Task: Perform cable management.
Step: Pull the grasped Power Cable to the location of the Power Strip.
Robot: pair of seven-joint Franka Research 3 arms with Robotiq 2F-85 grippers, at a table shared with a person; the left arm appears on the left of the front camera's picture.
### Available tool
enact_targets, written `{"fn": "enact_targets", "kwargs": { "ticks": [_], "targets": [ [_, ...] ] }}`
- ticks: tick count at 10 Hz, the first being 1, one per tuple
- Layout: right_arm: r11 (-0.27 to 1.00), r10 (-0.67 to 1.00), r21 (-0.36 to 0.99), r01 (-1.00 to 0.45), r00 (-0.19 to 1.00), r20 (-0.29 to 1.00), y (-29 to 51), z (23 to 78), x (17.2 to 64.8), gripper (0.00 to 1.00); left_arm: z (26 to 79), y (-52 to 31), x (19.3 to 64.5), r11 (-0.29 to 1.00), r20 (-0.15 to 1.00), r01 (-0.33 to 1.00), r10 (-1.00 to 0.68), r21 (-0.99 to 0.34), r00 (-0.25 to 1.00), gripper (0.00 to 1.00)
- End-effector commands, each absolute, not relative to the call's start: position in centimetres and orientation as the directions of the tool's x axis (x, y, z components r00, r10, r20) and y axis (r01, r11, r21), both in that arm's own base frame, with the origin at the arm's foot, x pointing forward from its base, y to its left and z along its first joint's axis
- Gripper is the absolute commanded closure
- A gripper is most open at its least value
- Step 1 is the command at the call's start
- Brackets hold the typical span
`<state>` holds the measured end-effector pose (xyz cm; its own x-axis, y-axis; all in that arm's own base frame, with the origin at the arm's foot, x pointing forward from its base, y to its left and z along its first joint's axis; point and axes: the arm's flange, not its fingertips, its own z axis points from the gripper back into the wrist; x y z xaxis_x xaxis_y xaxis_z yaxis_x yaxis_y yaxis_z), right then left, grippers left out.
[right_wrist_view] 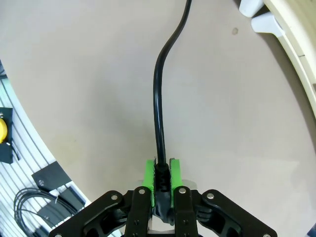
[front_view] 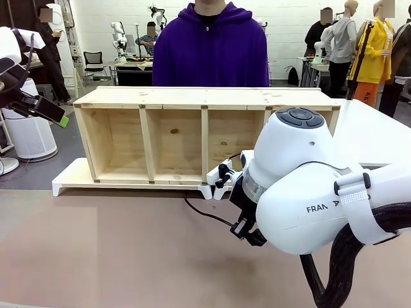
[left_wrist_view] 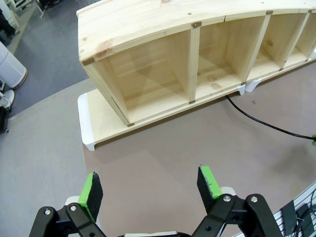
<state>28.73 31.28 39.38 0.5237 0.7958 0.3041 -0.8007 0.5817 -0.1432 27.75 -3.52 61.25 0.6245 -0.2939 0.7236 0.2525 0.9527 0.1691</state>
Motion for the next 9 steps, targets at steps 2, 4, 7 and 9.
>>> {"fn": "enact_targets", "kwargs": {
  "ticks": [2,4,7,9],
  "targets": [
    [0.6,0.781,-0.127,-0.79,0.544,0.308,28.7,39.9,27.1,0.85,61.3,-3.5,27.8,0.957,0.73,0.245,-0.281,0.159,0.623,0.0],
    [0.66,0.732,-0.121,-0.742,0.599,0.324,23.6,40.7,24.5,0.85,61.3,-3.5,27.8,0.957,0.73,0.245,-0.281,0.159,0.623,0.0],
    [0.769,0.61,-0.091,-0.633,0.684,0.4,17.0,42.8,22.9,0.85,61.3,-3.5,27.8,0.957,0.73,0.245,-0.281,0.159,0.623,0.0],
    [0.836,0.51,-0.062,-0.546,0.729,0.457,13.0,43.8,22.5,0.85,61.3,-3.5,27.8,0.957,0.73,0.245,-0.281,0.159,0.623,0.0]
  ]
}}
